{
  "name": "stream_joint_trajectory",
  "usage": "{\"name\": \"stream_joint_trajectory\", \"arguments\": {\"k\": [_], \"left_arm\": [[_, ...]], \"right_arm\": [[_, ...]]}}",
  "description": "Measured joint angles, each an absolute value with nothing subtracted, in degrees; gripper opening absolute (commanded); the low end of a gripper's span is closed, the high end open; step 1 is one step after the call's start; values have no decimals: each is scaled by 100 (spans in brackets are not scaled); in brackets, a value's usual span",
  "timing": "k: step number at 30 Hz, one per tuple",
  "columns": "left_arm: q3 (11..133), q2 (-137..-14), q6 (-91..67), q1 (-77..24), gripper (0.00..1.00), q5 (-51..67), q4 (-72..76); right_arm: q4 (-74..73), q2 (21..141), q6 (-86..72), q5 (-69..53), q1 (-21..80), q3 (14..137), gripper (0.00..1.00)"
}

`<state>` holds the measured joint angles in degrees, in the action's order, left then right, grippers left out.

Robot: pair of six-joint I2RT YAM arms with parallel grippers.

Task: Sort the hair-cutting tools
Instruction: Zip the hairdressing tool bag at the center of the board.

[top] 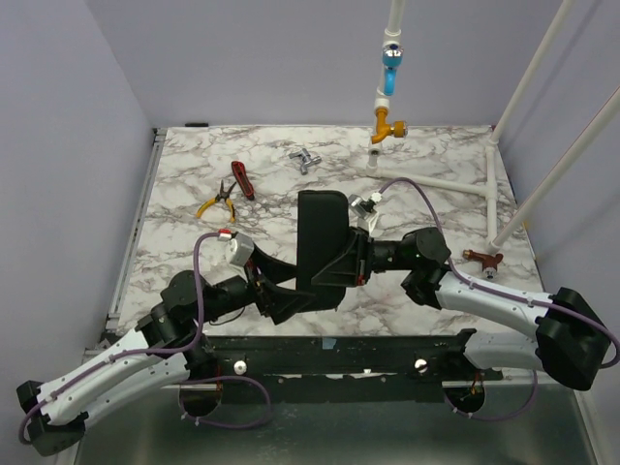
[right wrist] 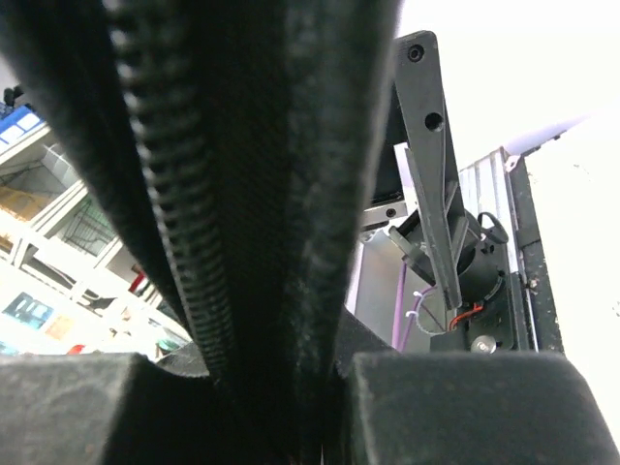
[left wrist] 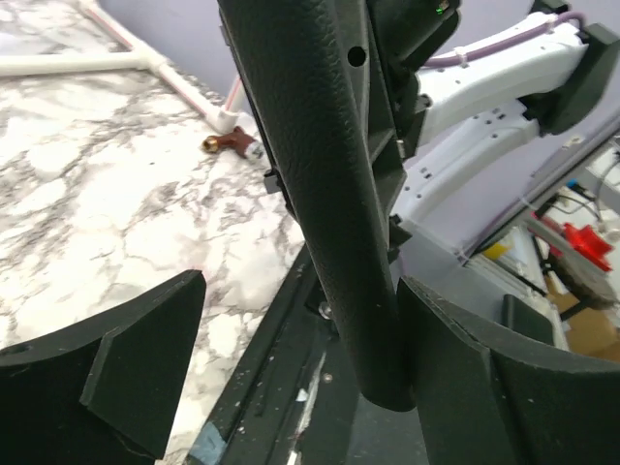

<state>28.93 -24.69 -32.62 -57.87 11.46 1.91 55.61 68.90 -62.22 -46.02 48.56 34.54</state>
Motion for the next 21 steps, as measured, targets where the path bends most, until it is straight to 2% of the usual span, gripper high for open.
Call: {"name": "stream_joint_trajectory", "arguments": {"k": [5, 12, 14, 19, 21], "left_arm": [[2803, -2521, -3507, -5406, 70, 1955, 613], [2803, -3092, -3771, -5369, 49, 2812, 1243], [2803, -3271, -3824, -5369, 45, 2991, 1354], [2803, -3564, -3885, -5369, 25, 3157, 1455], [2805, -3662, -3927, -5356, 22, 3170, 1490]], "right_arm": [[5916, 6912, -6405, -4768, 4845, 3454, 1], [6045, 6910, -6438, -4803, 4834, 3430, 1], [5955, 6888, -6368, -4700, 4834, 3400, 1], [5199, 6539, -5948, -4252, 4829, 3395, 1], [4908, 6383, -5743, -4132, 4823, 3395, 1]]}}
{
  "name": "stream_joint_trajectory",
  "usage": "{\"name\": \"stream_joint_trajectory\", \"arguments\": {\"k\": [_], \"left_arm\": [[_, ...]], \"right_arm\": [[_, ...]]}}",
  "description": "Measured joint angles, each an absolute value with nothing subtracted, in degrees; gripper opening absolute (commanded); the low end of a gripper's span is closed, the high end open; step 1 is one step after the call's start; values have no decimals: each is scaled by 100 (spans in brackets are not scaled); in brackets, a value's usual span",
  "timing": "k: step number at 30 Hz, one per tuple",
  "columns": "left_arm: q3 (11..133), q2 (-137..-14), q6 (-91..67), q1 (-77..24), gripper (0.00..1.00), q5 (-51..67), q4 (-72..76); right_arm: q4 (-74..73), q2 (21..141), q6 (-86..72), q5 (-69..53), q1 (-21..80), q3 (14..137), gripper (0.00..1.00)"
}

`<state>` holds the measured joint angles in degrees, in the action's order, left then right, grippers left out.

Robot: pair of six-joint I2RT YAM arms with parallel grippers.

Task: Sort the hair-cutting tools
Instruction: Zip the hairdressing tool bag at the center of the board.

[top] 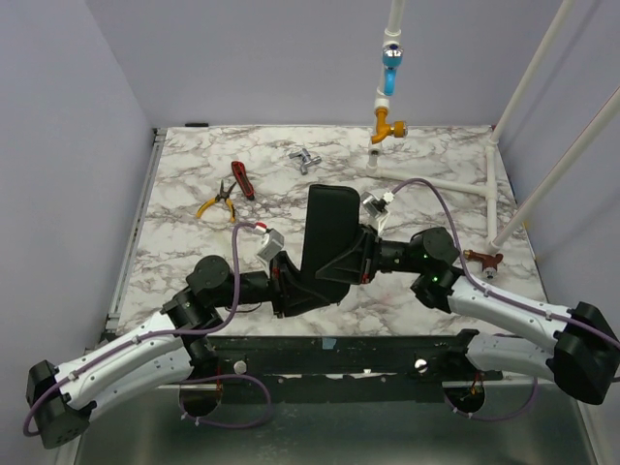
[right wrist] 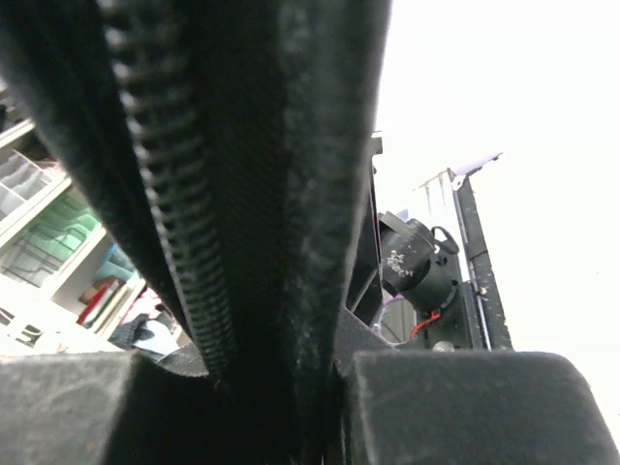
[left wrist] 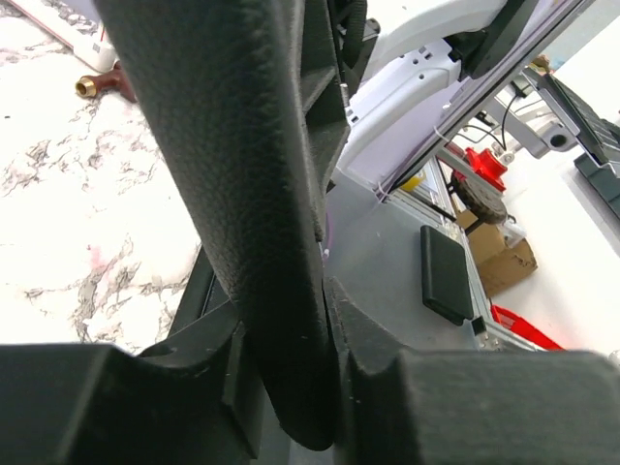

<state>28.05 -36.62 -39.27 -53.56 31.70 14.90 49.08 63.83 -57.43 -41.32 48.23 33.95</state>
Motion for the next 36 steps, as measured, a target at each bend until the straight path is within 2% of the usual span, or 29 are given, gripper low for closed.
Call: {"name": "stream_joint_trajectory", "arguments": {"k": [2, 5, 7, 11, 13, 18, 22, 26, 32, 33, 35, 36], "left_arm": [[2810, -3743, -3953, -5330, 24, 3177, 1490], [2840, -3874, -3972, -5319, 50, 3214, 1494], [2875, -3924, -3968, -5323, 61, 3264, 1540], [2943, -3992, -3968, -5328, 64, 3350, 1555], [2967, -3975, -3968, -5328, 59, 3398, 1573], [3076, -4121, -3972, -5317, 36, 3446, 1518], [3153, -4414, -4016, -5295, 24, 3509, 1601], [3186, -4587, -4134, -5264, 18, 3529, 1614], [3361, -4751, -4176, -5247, 21, 3603, 1568], [3387, -4772, -4185, -5245, 18, 3603, 1546], [3433, -4823, -4193, -5229, 0, 3603, 1503], [3448, -4847, -4200, -5223, 0, 3603, 1487]], "right_arm": [[4716, 6285, -5586, -4084, 4816, 3395, 1], [4571, 6228, -5485, -4069, 4797, 3395, 1], [4495, 6219, -5443, -3999, 4794, 3395, 1], [4300, 6219, -5363, -3911, 4801, 3389, 1], [4219, 6217, -5304, -3848, 4799, 3389, 1], [4145, 6110, -5247, -3791, 4805, 3389, 1], [4145, 6029, -5275, -3743, 4823, 3387, 1], [4125, 5990, -5293, -3715, 4821, 3339, 1], [4049, 5876, -5306, -3579, 4799, 3328, 1], [4018, 5861, -5304, -3544, 4801, 3328, 1], [3962, 5830, -5297, -3457, 4803, 3328, 6], [3920, 5815, -5288, -3411, 4807, 3328, 10]]}}
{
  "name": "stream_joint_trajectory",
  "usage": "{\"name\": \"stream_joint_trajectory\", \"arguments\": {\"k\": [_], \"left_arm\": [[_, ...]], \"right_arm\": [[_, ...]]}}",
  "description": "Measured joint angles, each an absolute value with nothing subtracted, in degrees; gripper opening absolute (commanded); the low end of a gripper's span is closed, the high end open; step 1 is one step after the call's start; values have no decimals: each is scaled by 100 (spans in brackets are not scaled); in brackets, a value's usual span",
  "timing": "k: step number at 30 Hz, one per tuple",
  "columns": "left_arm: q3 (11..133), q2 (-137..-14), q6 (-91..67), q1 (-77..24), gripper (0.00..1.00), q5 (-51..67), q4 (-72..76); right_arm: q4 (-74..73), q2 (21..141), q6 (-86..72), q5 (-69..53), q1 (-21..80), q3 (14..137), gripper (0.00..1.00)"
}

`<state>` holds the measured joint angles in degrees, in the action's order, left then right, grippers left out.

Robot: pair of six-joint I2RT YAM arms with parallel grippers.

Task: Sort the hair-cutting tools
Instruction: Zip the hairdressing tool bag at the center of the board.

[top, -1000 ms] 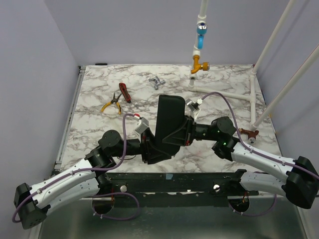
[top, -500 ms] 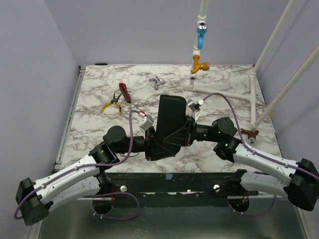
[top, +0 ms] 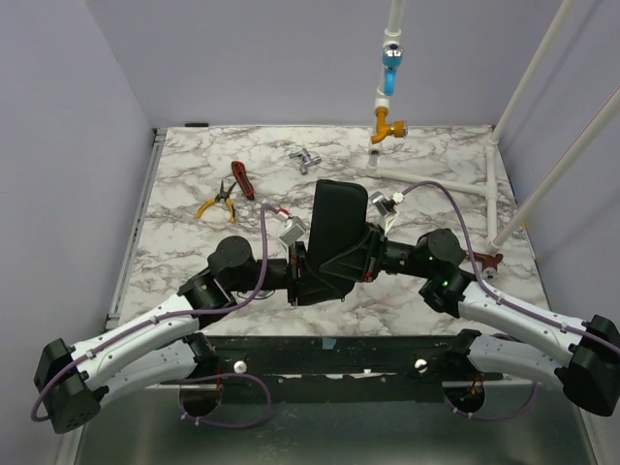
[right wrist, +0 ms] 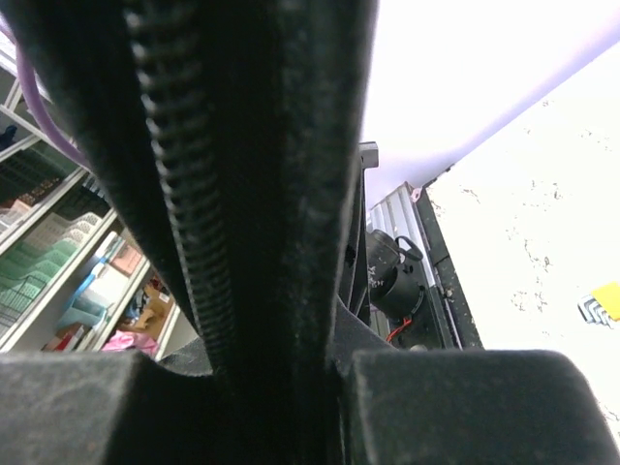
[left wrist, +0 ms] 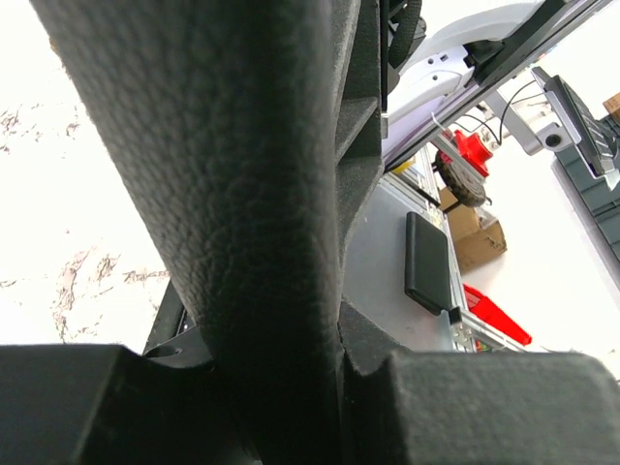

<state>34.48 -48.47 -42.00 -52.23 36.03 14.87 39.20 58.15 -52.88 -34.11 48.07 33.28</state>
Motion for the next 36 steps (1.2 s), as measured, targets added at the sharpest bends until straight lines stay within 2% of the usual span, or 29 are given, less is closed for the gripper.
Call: {"name": "stream_joint_trajectory", "arguments": {"k": [6, 11, 18, 25, 36], "left_arm": [[3516, -4958, -4209, -5218, 0, 3551, 1393], [3514, -5061, -4158, -5266, 0, 3341, 1315], [3540, -5089, -3972, -5378, 0, 2995, 919], [4003, -5194, -3704, -5564, 1, 2231, -21], [4563, -5535, -3581, -6005, 35, 1122, -1039]], "right_arm": [[3695, 5732, -5284, -3197, 4829, 3328, 39], [3367, 5677, -5280, -2742, 4886, 3336, 53], [2567, 5551, -5234, -2147, 4919, 3577, 59], [2237, 5544, -5382, -1734, 4919, 3649, 60], [2512, 5760, -5765, -1754, 4864, 3533, 60]]}}
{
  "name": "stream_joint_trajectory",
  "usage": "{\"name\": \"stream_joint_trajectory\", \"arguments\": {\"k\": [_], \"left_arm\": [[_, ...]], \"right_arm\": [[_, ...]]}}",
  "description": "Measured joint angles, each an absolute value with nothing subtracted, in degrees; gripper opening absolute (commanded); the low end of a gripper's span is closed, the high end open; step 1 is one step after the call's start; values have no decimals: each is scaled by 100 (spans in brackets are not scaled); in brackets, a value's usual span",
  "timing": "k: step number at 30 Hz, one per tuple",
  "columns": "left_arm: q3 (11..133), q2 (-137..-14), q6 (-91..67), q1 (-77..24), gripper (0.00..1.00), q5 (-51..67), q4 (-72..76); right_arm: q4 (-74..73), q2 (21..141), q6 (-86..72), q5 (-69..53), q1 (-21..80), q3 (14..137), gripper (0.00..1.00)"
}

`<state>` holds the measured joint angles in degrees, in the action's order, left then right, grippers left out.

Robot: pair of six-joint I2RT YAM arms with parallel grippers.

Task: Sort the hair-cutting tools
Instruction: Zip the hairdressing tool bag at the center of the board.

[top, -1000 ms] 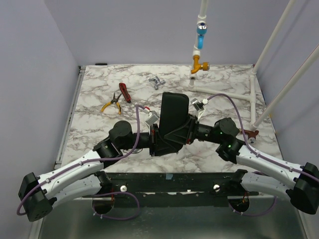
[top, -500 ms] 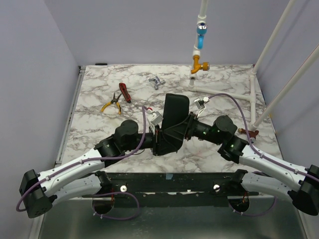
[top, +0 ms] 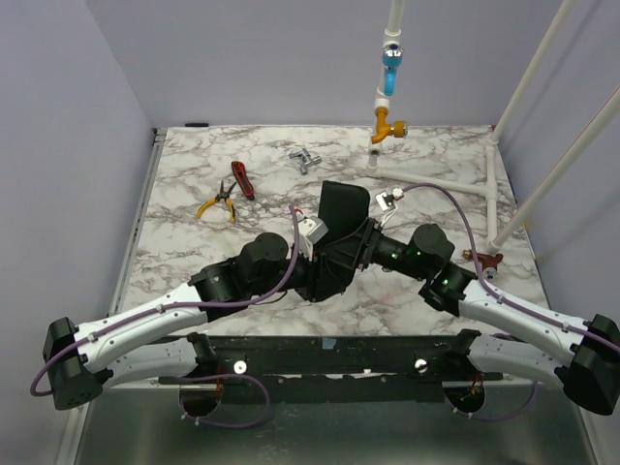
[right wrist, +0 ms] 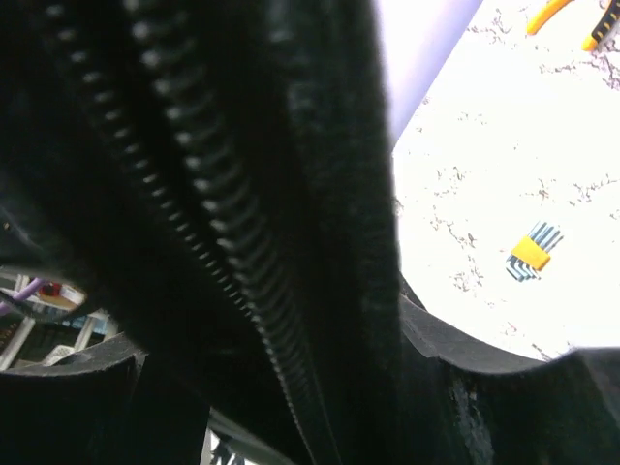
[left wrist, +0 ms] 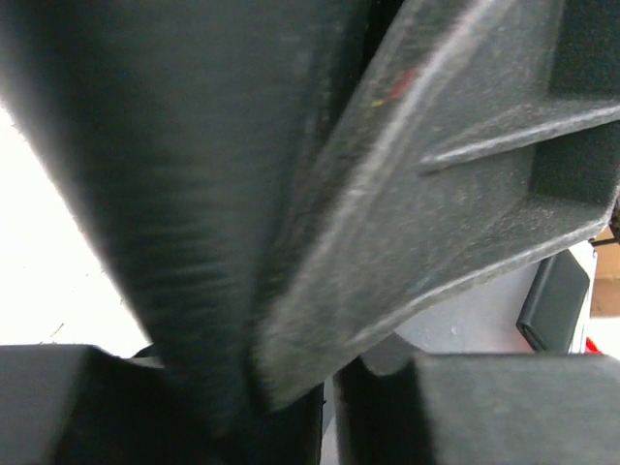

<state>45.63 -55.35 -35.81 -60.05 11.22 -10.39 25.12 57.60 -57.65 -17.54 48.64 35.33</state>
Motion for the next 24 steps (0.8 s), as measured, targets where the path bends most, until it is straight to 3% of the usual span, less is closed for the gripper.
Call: {"name": "stream_joint_trajectory", "arguments": {"k": [5, 8, 11, 17, 20, 24], "left_arm": [[4552, -5666, -3546, -6066, 36, 1026, -1076], [4497, -5655, -3562, -6080, 34, 1048, -1037], [4370, -5537, -3575, -6090, 36, 1131, -862], [4265, -5290, -3671, -6097, 59, 1424, -478], [4230, -5238, -3610, -6128, 76, 1439, -357], [4049, -4952, -3535, -6160, 83, 1420, -115]], "right_arm": [[2565, 5857, -5953, -1719, 4862, 3389, 57], [2574, 5822, -5994, -1699, 4862, 3326, 49], [2591, 5708, -5968, -1721, 4882, 3288, 34], [2943, 5537, -5846, -1942, 4917, 3271, 10], [3046, 5546, -5916, -1938, 4917, 3267, 6], [2980, 5531, -5955, -1883, 4919, 3251, 2]]}}
